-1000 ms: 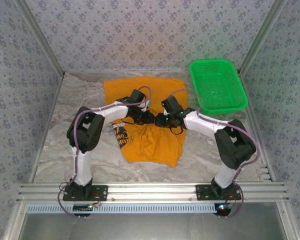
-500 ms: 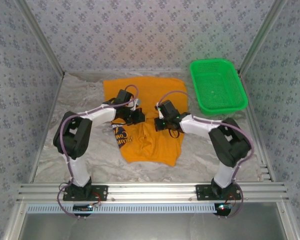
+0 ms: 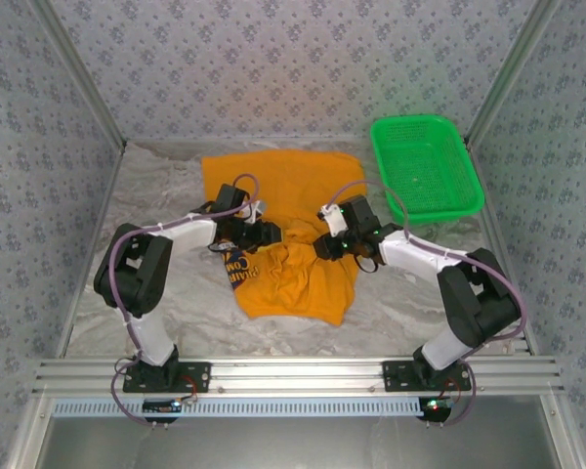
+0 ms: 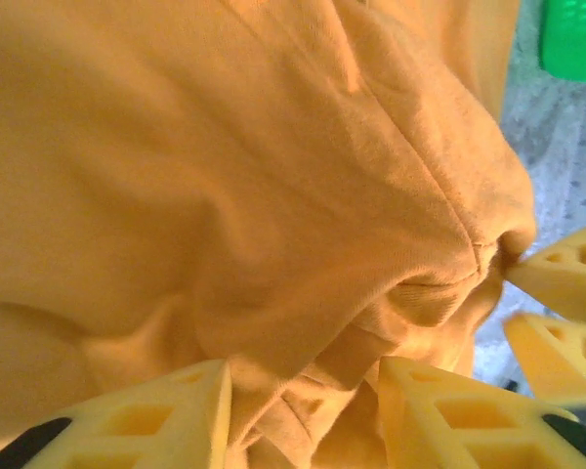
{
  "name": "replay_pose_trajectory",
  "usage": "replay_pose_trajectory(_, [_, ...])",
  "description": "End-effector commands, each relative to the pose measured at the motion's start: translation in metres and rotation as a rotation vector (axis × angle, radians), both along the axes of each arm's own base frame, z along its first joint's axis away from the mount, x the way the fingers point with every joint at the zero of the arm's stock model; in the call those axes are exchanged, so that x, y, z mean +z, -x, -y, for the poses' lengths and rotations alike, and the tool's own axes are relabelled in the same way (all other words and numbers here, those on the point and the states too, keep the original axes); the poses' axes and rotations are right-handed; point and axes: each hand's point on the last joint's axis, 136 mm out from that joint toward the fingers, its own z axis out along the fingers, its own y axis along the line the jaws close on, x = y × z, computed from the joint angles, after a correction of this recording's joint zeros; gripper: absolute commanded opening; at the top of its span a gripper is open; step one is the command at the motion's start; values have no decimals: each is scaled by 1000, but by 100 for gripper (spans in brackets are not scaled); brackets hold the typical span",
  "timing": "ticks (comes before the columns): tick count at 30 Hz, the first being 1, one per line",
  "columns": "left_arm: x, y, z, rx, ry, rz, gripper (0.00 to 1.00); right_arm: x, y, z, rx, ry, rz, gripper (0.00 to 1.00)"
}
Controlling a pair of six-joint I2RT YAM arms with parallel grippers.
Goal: Fold the inside-out t-shirt
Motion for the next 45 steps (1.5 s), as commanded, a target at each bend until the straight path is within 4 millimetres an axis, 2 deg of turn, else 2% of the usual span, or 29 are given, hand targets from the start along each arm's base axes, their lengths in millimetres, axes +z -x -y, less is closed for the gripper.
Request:
replay_pose_trajectory(1, [6,-17,1,-22,-57,82,46,40,-12,-22,-1,28,123,39])
replay_pose_trajectory(4, [4,-28,3,-20,-79,92,48,42,-25,-33,-62,67,152,39])
replay_pose_trajectory(6, [1,-33,6,-23,-80,94,46,32,-31,-41,-75,76,147,39])
replay_pose_trajectory(10, [0,-35,14,-35,-38,81,31,8,-34,-51,-67,89,118,40])
replay_pose_trajectory(12, [0,-34,16,-38,-20,82,30,-3,-30,-54,-47,95,97,41])
replay_pose_trajectory(15, [0,-29,16,-53,-17,76,44,-16,-24,-54,-29,102,69,45])
replay_pose_trajectory(18, [2,-20,14,-63,-15,84,50,-25,-22,-55,-11,98,42,45])
replay_pose_trajectory(19, [3,-18,13,-71,-11,90,53,-28,-23,-57,-7,96,32,40])
replay_pose_trajectory(20, [5,-14,14,-85,-3,97,55,-30,-24,-57,-3,89,25,29])
replay_pose_trajectory(22, [4,-9,15,-107,-5,108,56,-28,-28,-59,0,71,27,8])
replay_pose_trajectory(23, [2,-7,16,-122,-10,111,56,-23,-30,-61,4,55,31,2])
replay_pose_trajectory(28, [-15,-3,24,-171,-59,100,53,22,-27,-70,75,-55,74,0])
replay_pose_trajectory(29, [-18,-6,25,-170,-66,96,48,33,-24,-71,97,-74,93,0])
replay_pose_trajectory(32, [-16,-17,22,-129,-86,102,17,60,-7,-69,149,-108,139,0])
replay_pose_trajectory(35, [-2,-27,10,-61,-90,117,5,66,23,-64,221,-103,165,0])
replay_pose_trajectory(37, [6,-31,2,-22,-79,120,1,51,49,-57,272,-63,169,0])
replay_pose_trajectory(40, [13,-32,-10,18,-54,102,0,11,76,-41,290,22,121,0])
replay_pose_trajectory(43, [11,-31,-19,59,-27,72,0,-23,80,-18,196,97,64,0])
replay_pose_trajectory(45, [9,-26,-18,53,-2,56,0,-34,76,-5,113,124,30,3])
